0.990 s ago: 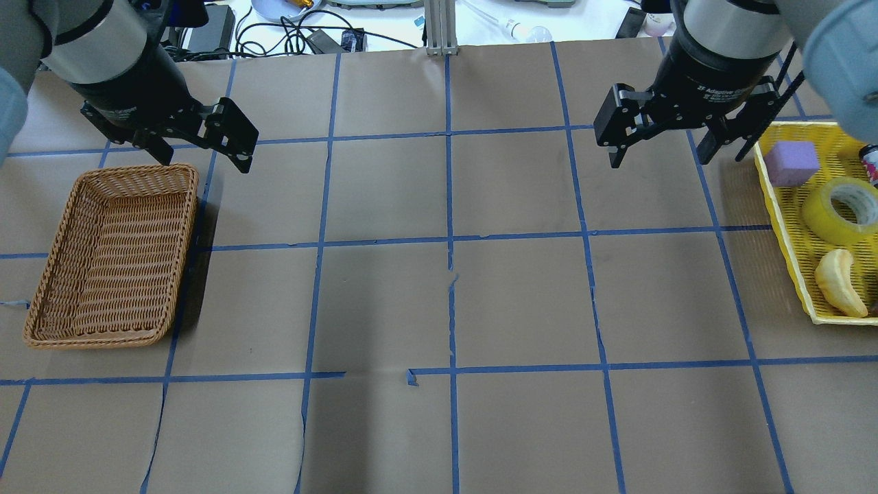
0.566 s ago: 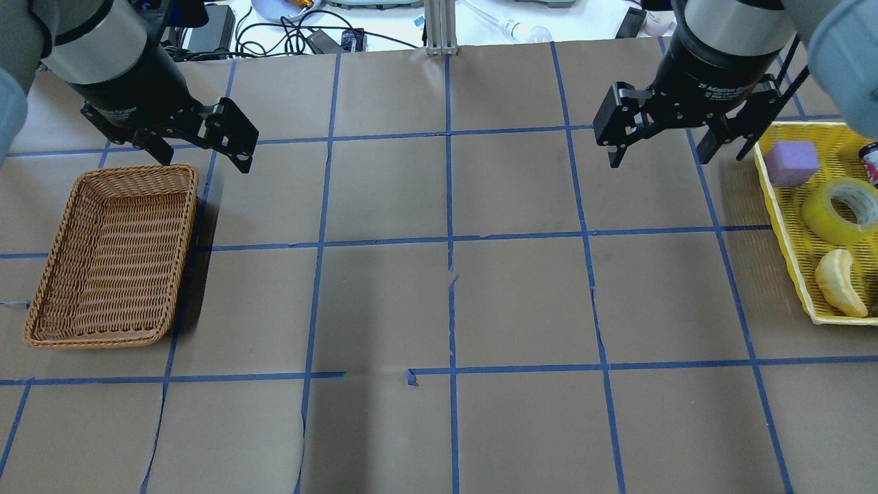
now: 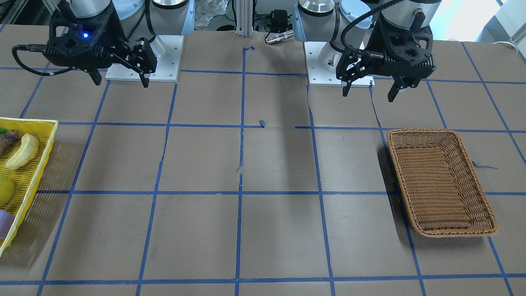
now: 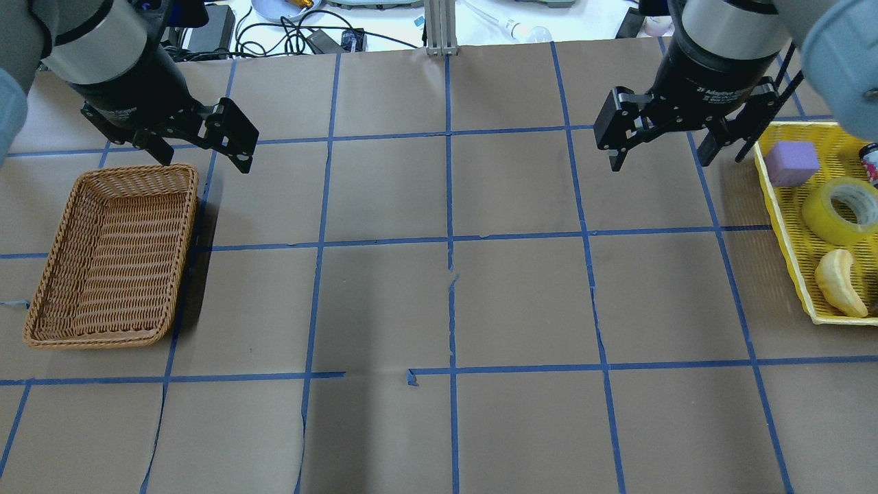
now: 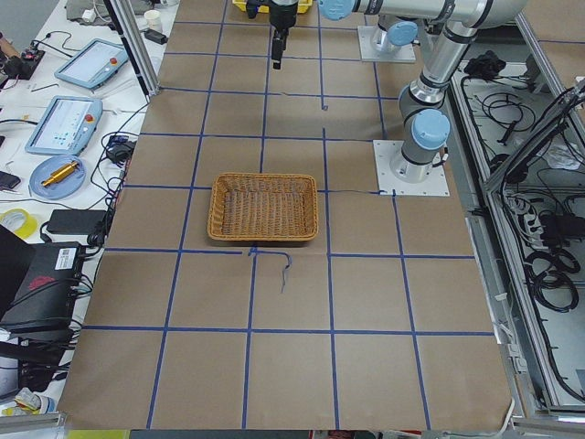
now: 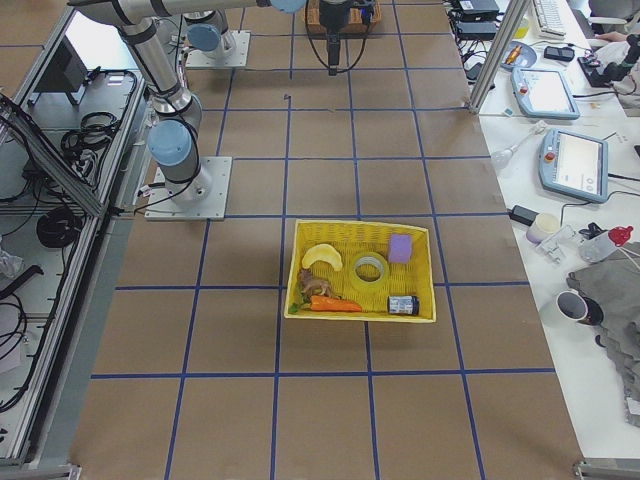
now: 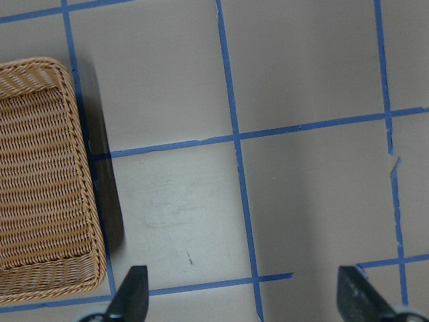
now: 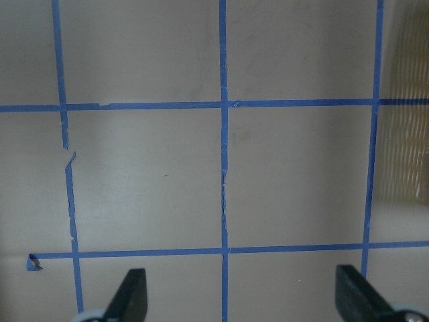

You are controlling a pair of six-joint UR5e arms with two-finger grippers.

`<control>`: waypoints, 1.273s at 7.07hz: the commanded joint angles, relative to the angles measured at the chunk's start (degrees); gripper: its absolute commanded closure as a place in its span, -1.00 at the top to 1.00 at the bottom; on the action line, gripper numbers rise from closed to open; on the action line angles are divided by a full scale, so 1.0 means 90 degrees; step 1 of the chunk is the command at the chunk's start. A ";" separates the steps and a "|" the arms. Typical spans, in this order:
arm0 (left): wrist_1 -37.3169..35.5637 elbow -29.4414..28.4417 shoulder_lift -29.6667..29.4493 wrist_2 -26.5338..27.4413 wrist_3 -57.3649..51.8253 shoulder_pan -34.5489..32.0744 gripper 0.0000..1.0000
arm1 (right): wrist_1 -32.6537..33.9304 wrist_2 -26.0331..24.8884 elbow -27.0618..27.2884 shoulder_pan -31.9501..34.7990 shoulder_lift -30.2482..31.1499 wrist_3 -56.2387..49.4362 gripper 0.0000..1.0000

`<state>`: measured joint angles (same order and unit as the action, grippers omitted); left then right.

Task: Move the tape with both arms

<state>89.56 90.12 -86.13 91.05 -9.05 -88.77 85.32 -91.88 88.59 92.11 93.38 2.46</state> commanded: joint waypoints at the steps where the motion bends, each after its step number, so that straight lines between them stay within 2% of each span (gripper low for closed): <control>1: 0.0000 0.0007 0.0000 0.0010 0.0000 0.0000 1.00 | -0.0007 -0.0016 0.0000 0.0010 -0.0005 0.0000 1.00; 9: 0.0000 -0.0003 0.0000 0.0010 0.0000 0.0000 1.00 | -0.0007 -0.0026 0.0030 -0.0038 -0.0063 -0.0038 1.00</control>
<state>89.56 90.09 -86.13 91.12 -9.05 -88.77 85.19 -92.09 88.80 92.04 92.95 2.88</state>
